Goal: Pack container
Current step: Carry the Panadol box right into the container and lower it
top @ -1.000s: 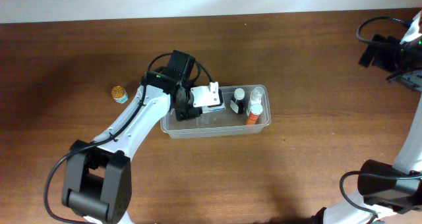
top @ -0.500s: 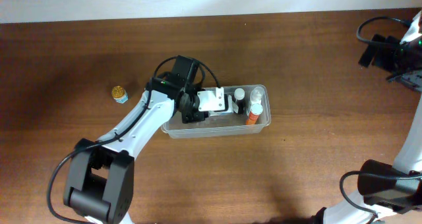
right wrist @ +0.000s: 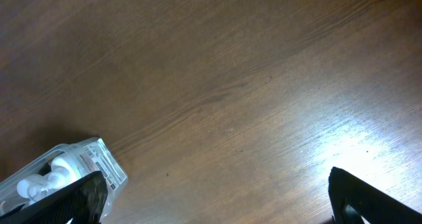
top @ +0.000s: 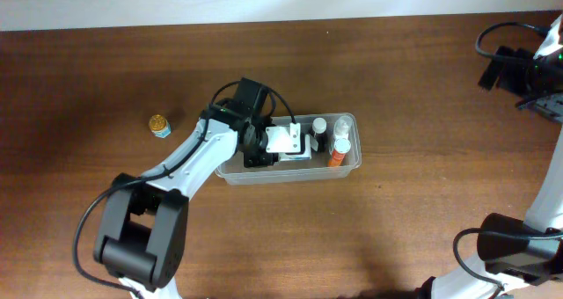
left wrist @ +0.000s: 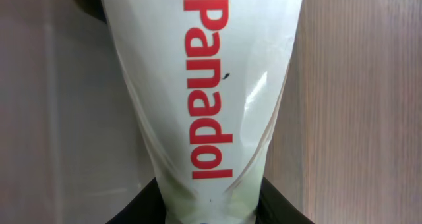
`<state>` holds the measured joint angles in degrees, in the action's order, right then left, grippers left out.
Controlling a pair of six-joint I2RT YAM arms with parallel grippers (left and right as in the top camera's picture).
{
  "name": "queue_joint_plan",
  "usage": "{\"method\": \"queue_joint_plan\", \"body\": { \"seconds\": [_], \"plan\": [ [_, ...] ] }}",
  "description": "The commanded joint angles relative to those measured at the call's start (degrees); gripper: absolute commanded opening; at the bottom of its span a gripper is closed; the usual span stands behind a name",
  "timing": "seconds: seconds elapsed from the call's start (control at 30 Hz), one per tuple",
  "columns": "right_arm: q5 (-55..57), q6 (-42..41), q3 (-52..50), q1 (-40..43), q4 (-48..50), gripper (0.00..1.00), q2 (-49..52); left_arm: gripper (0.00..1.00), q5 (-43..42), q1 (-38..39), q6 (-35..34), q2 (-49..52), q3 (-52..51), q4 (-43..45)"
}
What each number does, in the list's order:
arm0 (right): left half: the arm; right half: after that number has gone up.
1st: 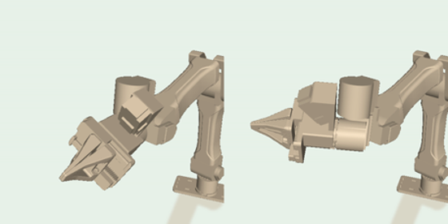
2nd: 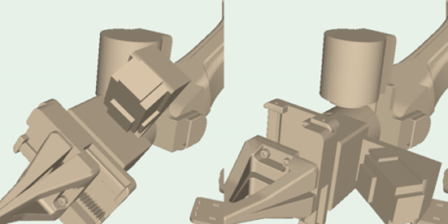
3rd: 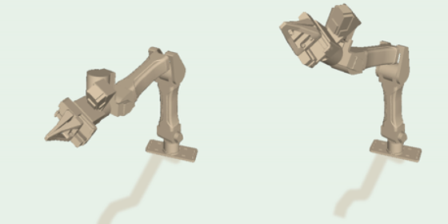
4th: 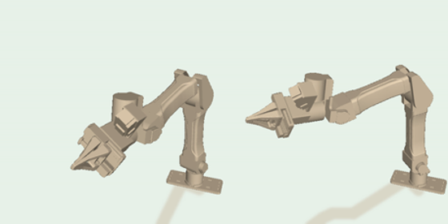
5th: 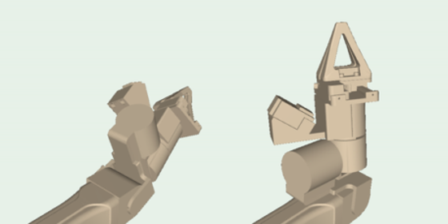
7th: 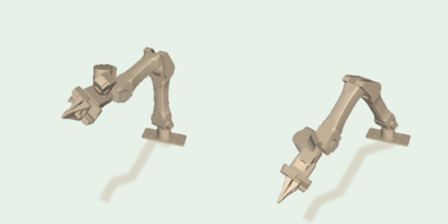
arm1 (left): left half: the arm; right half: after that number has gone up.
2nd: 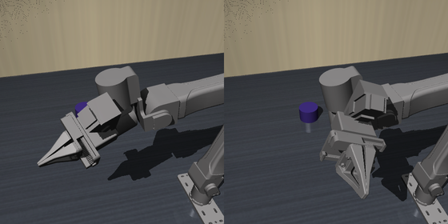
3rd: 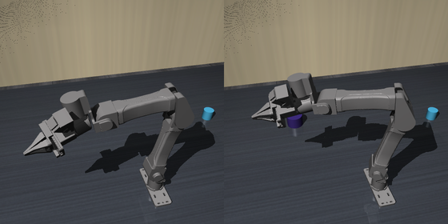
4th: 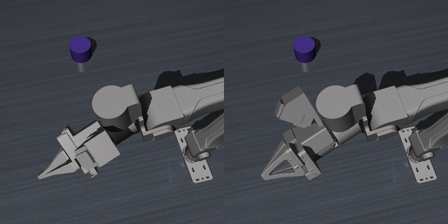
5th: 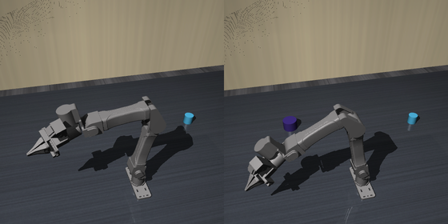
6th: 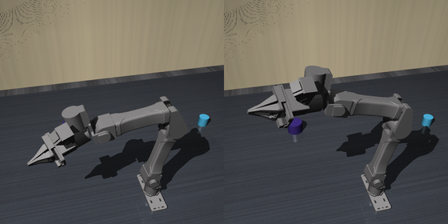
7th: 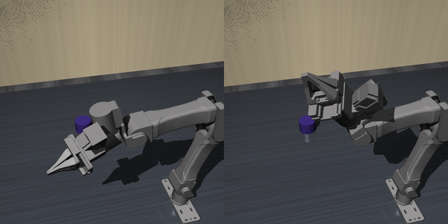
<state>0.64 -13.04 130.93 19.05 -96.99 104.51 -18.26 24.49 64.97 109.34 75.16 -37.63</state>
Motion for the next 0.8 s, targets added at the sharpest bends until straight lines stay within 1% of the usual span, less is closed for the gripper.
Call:
{"method": "queue_joint_plan", "body": {
  "seconds": [0.0, 0.07, 0.33, 0.6, 0.77],
  "plan": [
    [0.5, 0.4, 0.9, 0.1, -0.3, 0.99, -1.6, 0.41, -1.5, 0.1, 1.4, 0.8, -0.4, 0.2],
    [0.5, 0.4, 0.9, 0.1, -0.3, 0.98, -1.6, 0.46, -1.2, 0.1, 1.4, 0.8, -0.4, 0.2],
    [0.5, 0.4, 0.9, 0.1, -0.3, 0.98, -1.6, 0.56, -0.9, 0.1, 1.3, 0.8, -0.4, 0.4],
    [0.5, 0.4, 0.9, 0.1, -0.3, 0.98, -1.6, 0.58, -0.9, 0.1, 1.3, 0.7, 0.2, 0.7],
    [0.5, 0.4, 0.9, 0.1, -0.3, 0.98, -1.6, 0.59, -0.8, 0.1, -2.8, -0.8, 2.7, 0.7]
  ]
}}
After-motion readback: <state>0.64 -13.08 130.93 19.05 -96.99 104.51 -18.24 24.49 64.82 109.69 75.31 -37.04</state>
